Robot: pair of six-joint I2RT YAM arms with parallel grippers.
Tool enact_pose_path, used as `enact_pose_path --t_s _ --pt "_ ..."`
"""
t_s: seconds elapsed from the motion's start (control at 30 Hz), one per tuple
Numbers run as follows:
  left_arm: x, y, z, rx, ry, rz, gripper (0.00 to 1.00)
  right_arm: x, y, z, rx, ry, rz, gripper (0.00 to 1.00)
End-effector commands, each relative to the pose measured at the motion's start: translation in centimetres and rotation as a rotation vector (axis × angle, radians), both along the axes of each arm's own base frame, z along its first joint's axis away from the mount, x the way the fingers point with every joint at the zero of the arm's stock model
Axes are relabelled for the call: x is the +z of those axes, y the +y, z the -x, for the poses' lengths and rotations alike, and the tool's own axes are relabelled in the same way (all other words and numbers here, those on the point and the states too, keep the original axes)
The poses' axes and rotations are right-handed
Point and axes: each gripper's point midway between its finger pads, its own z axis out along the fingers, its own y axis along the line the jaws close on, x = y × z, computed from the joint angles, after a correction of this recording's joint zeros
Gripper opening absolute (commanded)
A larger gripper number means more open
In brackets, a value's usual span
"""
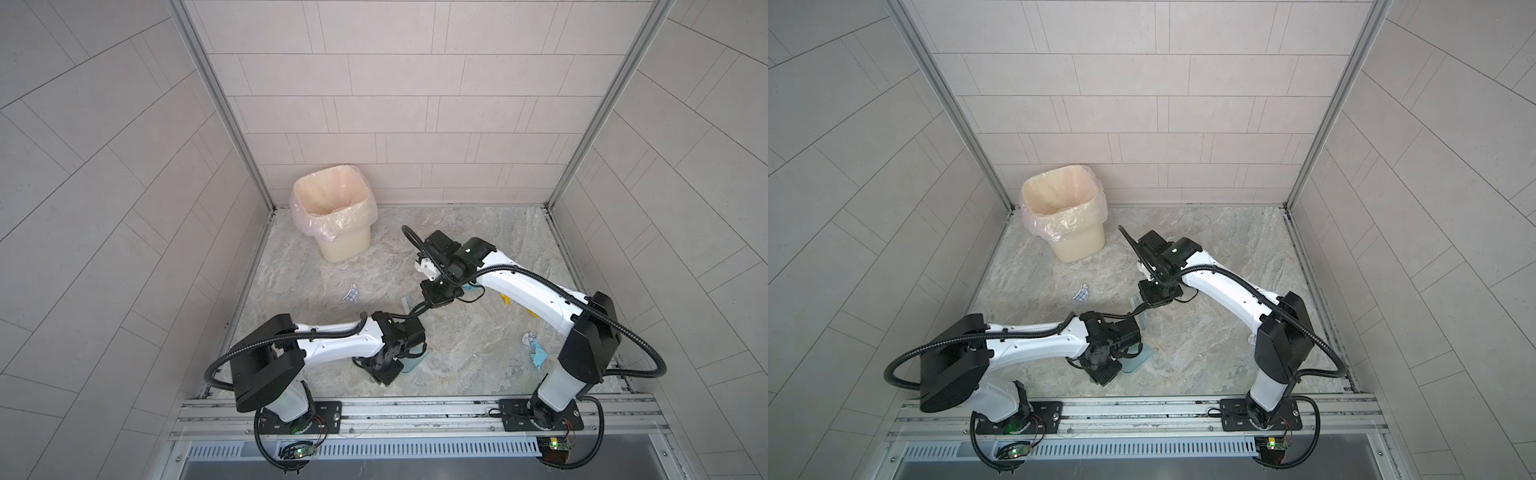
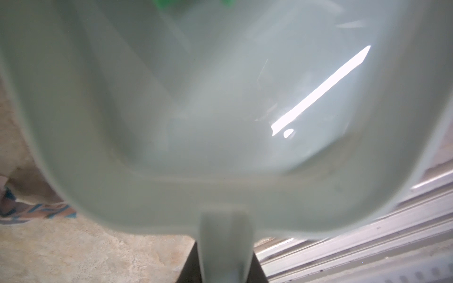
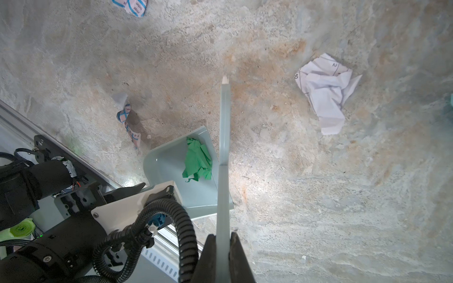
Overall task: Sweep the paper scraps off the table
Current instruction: 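Sweep the green scrap into the dustpan with the brush in the right gripper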
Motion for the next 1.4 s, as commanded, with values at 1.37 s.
enact_pose_path --t_s 1.37 --pt "0.1 -4.6 -2.7 -0.258 -0.033 0.068 0.0 -0.2 -7.6 4.1 0.095 0.219 0.127 0.0"
